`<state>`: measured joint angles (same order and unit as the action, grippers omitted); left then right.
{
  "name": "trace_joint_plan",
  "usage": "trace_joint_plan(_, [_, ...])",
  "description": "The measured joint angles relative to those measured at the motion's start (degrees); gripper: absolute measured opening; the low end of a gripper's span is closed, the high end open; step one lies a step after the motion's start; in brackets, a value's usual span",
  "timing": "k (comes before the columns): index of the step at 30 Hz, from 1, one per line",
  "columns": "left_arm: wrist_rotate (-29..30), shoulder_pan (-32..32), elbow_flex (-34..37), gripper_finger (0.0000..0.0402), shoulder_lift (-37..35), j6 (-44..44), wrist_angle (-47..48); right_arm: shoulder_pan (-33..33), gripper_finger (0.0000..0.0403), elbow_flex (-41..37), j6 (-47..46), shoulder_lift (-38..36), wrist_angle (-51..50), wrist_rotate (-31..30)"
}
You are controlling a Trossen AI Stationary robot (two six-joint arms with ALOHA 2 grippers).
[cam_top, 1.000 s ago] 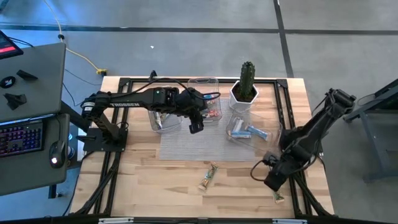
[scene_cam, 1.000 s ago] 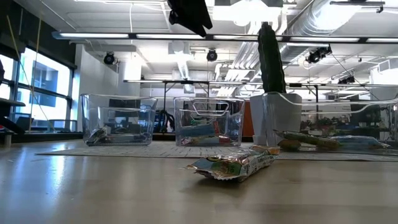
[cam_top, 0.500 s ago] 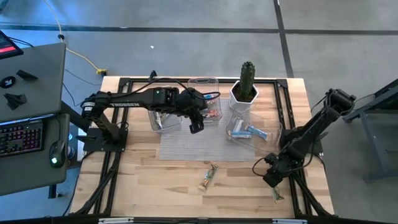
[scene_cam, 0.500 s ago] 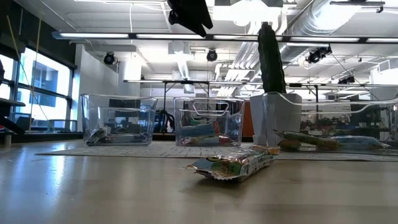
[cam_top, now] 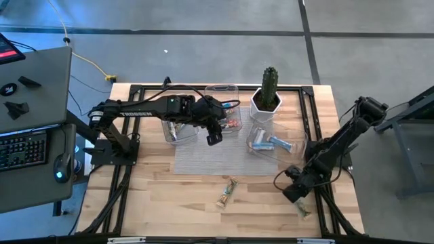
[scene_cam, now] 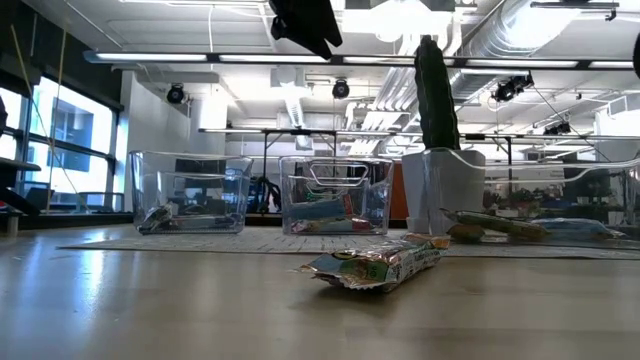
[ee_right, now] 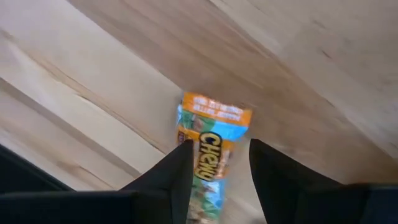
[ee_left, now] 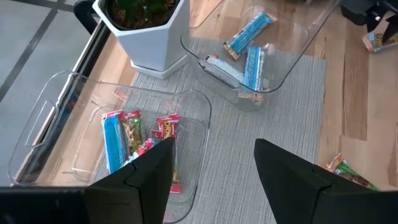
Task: Pick and place Granola Bars by type
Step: Put the yellow granola bar into the right bin
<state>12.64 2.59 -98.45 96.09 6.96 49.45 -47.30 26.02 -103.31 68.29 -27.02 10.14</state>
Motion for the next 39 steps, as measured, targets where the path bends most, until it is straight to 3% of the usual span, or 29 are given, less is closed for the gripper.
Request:
trace_joint_plan(6, [-0.03, 0.0, 0.0, 0.0213, 0.0, 0.0, 0.07, -0.01, 0.0134, 0.0, 1.84, 0.11, -1.71, 2.37])
trace_joint_plan(17, [-0.07, 0.0, 0.0, 0.0213, 0.0, 0.0, 0.2, -0.01, 0.0111, 0.05, 6.0, 4.36, 5.48, 7.2])
trace_joint_plan(25, [-0.09, 0.0, 0.0, 0.0213, 0.0, 0.85, 0.2, 0.03, 0.002, 0.28, 7.82, 10.02, 8.01, 12.82])
trace_joint_plan(28, [-0.09, 0.0, 0.0, 0.0213, 0.0, 0.85, 0.19, 0.01, 0.0008, 0.25, 7.16, 10.03, 11.83, 14.94])
trace_joint_plan(32, [-0.07, 0.0, 0.0, 0.0213, 0.0, 0.85, 0.0, -0.01, 0.0005, 2.28, 6.38, 9.91, 16.29, 11.21])
trace_joint_plan(39, [-0.04, 0.0, 0.0, 0.0213, 0.0, 0.85, -0.02, 2.46, 0.0001, 9.33, 17.12, 9.75, 17.97, 1.09])
